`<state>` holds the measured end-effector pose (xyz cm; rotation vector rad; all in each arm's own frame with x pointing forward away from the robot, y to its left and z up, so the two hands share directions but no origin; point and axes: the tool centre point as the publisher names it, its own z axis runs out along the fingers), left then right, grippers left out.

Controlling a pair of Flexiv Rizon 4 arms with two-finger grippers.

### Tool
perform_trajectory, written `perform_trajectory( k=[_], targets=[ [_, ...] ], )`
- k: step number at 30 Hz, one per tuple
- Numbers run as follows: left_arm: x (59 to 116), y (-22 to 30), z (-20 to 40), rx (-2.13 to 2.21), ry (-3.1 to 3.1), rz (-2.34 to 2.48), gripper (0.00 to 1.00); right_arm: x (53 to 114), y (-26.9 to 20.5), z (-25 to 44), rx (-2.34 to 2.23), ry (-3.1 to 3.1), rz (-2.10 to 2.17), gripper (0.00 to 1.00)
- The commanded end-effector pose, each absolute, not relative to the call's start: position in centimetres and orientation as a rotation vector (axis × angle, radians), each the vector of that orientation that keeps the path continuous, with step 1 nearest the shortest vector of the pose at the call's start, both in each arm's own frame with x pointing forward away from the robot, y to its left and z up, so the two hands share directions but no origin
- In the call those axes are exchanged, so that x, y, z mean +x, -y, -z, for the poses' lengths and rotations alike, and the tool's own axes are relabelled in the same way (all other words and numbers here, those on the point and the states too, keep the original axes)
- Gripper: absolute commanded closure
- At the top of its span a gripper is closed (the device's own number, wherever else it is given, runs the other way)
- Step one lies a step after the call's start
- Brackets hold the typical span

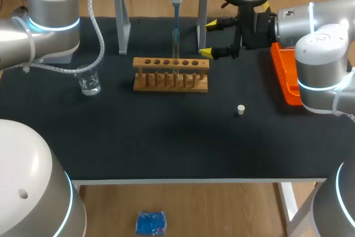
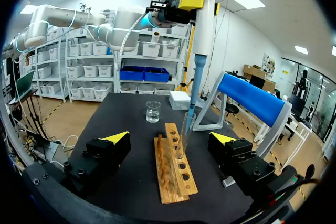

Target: Invert the test tube, pick up the pipette, mount the tip to pipette, aspirate from beaker and dispense into the tube, eject the tip, return the pipette, and cap with the stopper.

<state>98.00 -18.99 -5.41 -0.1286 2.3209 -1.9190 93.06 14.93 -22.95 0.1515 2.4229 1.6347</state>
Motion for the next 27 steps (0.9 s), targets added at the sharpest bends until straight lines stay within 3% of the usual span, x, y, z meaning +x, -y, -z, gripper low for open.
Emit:
perform_trajectory(
  k=[1,27],
  targets=[
    [97.71,19.0,5.49,-0.135,-2.313,1.92,1.0,93.04,-14.87,23.0,0.15,-2.421,-1.637,0.0],
    [97.57,19.63,6.25,-0.115,-2.314,1.914,1.0,93.04,-14.87,23.0,0.15,-2.421,-1.637,0.0]
  ],
)
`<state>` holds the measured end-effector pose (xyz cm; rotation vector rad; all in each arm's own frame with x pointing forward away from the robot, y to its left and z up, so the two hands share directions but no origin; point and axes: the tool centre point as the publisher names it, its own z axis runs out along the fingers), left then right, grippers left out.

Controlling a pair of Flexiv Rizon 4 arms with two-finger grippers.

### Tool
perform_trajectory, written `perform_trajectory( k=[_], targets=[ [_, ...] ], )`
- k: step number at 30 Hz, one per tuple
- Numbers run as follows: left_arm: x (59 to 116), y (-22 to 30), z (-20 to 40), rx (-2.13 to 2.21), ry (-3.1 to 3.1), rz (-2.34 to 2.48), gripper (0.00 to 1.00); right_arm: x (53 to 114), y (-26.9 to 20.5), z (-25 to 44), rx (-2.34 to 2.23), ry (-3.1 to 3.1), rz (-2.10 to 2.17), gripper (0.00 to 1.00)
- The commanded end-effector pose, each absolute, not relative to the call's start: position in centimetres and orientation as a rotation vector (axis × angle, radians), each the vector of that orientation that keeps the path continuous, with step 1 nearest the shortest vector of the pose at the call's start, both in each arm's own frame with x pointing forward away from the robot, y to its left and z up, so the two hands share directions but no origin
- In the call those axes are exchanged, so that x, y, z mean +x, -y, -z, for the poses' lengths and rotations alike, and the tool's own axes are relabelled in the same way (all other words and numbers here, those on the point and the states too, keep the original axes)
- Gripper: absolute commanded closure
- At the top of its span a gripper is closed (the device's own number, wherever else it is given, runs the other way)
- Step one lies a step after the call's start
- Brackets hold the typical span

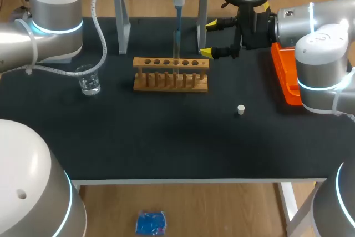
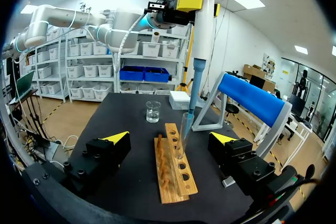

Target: Invert the test tube, pick up the pipette, mount the tip to pipette, aspirate from beaker and dispense into the tube, eject the tip, return the pipette, and cap with the stopper.

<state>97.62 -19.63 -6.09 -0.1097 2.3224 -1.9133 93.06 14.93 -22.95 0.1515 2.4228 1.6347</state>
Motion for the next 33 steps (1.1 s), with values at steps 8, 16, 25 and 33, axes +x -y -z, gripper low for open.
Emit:
perform_trajectory(
  k=[8,16,25,33],
  targets=[
    [97.5,19.1,6.6,-0.132,-2.31,1.906,1.0,93.0,-14.9,23.0,0.15,-2.421,-1.637,0.0],
    [97.7,19.3,6.8,-0.133,-2.315,1.904,1.0,93.0,-14.9,23.0,0.15,-2.421,-1.637,0.0],
    [97.9,19.4,7.2,-0.141,-2.324,1.906,1.0,93.0,-14.9,23.0,0.15,-2.421,-1.637,0.0],
    [97.9,19.3,7.3,-0.146,-2.324,1.904,1.0,93.0,-14.9,23.0,0.15,-2.421,-1.637,0.0]
  ],
)
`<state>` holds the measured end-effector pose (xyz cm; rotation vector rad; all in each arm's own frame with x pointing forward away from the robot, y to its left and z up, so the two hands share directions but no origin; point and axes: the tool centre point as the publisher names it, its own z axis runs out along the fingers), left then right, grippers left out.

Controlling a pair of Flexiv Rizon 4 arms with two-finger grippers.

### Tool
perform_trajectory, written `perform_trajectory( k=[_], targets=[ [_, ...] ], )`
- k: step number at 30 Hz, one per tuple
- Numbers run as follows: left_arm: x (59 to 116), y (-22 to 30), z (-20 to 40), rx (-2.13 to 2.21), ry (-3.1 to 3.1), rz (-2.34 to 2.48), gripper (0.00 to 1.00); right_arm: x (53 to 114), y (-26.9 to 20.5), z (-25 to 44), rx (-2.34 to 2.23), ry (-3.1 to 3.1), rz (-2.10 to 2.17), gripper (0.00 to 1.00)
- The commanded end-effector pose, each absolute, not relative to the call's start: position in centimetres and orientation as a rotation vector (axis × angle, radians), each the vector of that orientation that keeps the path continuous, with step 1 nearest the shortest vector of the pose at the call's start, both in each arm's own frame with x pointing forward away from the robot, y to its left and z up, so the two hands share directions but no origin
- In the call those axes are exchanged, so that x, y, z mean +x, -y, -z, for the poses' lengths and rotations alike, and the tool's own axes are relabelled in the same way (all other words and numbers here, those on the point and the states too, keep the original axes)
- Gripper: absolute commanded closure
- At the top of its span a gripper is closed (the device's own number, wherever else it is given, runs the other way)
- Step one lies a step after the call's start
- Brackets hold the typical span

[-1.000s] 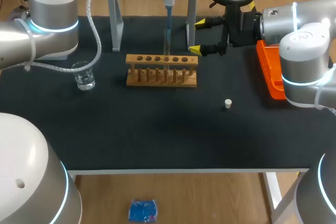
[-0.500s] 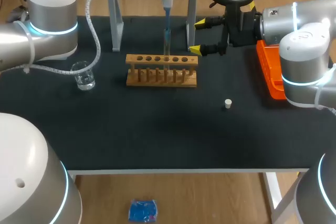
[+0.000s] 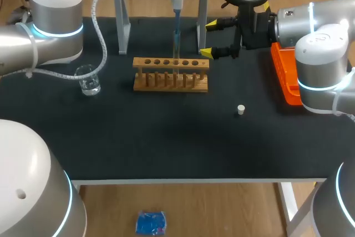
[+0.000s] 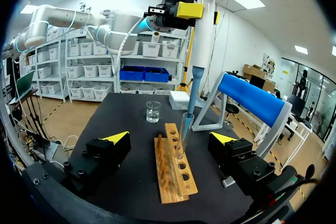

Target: Invert the test tube, pick up the pipette, mount the tip to pipette, aspirate from beaker and dispense into the tube, eject the tip, return the pipette, and cap with the stopper.

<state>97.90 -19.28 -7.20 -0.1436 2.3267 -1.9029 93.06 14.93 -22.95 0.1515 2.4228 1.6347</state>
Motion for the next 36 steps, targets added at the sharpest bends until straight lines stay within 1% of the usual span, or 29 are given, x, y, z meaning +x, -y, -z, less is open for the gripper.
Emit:
perform_trajectory(
  k=[1,36],
  targets=[
    [97.89,19.32,7.3,-0.147,-2.324,1.904,1.0,93.04,-14.87,23.0,0.15,-2.421,-1.637,0.0],
    [98.16,19.25,7.81,-0.163,-2.328,1.913,1.0,93.04,-14.87,23.0,0.15,-2.421,-1.637,0.0]
  ],
)
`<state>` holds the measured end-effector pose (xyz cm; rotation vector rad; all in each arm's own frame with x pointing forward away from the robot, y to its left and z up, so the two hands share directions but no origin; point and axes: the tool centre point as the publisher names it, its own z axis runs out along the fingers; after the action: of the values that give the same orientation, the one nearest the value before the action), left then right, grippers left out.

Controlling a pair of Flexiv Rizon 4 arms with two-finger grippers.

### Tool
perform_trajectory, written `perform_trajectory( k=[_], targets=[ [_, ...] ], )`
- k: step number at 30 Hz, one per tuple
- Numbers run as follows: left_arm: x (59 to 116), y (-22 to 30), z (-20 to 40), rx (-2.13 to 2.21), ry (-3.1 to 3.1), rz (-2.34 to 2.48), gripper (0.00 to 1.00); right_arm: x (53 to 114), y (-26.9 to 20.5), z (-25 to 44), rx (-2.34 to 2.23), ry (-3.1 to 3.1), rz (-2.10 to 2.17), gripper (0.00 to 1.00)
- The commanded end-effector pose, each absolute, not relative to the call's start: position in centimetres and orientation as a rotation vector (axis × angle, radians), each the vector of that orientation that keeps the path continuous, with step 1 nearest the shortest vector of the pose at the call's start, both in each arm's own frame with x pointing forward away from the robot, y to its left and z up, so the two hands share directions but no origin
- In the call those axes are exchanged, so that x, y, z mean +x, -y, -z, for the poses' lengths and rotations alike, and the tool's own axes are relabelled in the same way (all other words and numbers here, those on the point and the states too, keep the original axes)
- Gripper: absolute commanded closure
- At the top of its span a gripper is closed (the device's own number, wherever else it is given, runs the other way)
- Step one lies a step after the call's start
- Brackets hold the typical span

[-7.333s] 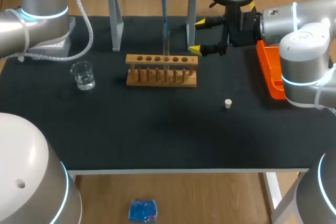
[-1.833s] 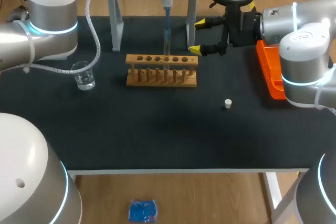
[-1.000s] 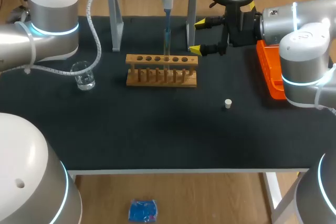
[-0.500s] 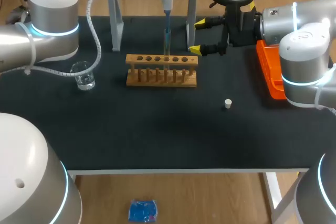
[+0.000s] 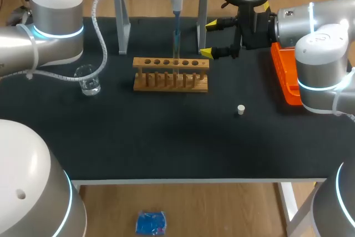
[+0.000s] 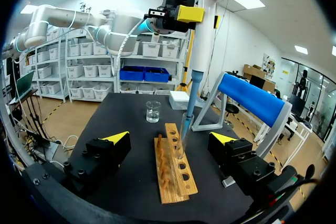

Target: Invert the test tube, pick up the pipette, mount the tip to pipette, aspirate from beaker and dispense into the tube, eject the tip, return the pipette, and cap with the stopper.

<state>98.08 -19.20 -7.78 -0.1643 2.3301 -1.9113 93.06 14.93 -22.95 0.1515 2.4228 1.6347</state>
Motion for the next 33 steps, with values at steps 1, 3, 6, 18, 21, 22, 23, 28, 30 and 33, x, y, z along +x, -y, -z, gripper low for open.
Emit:
perform_trajectory(
  k=[1,3,6,18,21,22,23,28,30,33],
  targets=[
    [98.2,19.3,7.8,-0.163,-2.328,1.913,1.0,93.0,-14.9,23.0,0.15,-2.421,-1.637,0.0],
    [98.2,19.3,7.8,-0.163,-2.328,1.913,1.0,93.0,-14.9,23.0,0.15,-2.421,-1.637,0.0],
    [98.2,19.3,7.8,-0.163,-2.328,1.913,1.0,93.0,-14.9,23.0,0.15,-2.421,-1.637,0.0],
    [98.2,19.3,7.8,-0.163,-2.328,1.913,1.0,92.7,-14.4,21.9,0.168,-2.411,-1.611,0.0],
    [98.2,19.3,7.8,-0.163,-2.328,1.913,1.0,92.2,-13.2,20.2,0.193,-2.394,-1.589,0.0],
    [98.2,19.3,7.8,-0.163,-2.328,1.913,1.0,92.1,-12.7,19.6,0.206,-2.398,-1.575,0.0],
    [98.2,19.3,7.8,-0.163,-2.328,1.913,1.0,91.9,-12.2,19.0,0.213,-2.396,-1.568,0.0],
    [98.2,19.3,7.8,-0.163,-2.328,1.913,1.0,91.1,-10.1,15.6,0.279,-2.399,-1.527,0.0],
    [98.2,19.3,7.8,-0.163,-2.328,1.913,1.0,90.9,-9.5,14.2,0.313,-2.409,-1.51,0.0],
    [98.2,19.3,7.8,-0.163,-2.328,1.913,1.0,90.8,-9.0,12.4,0.383,-2.436,-1.461,0.0]
  ],
)
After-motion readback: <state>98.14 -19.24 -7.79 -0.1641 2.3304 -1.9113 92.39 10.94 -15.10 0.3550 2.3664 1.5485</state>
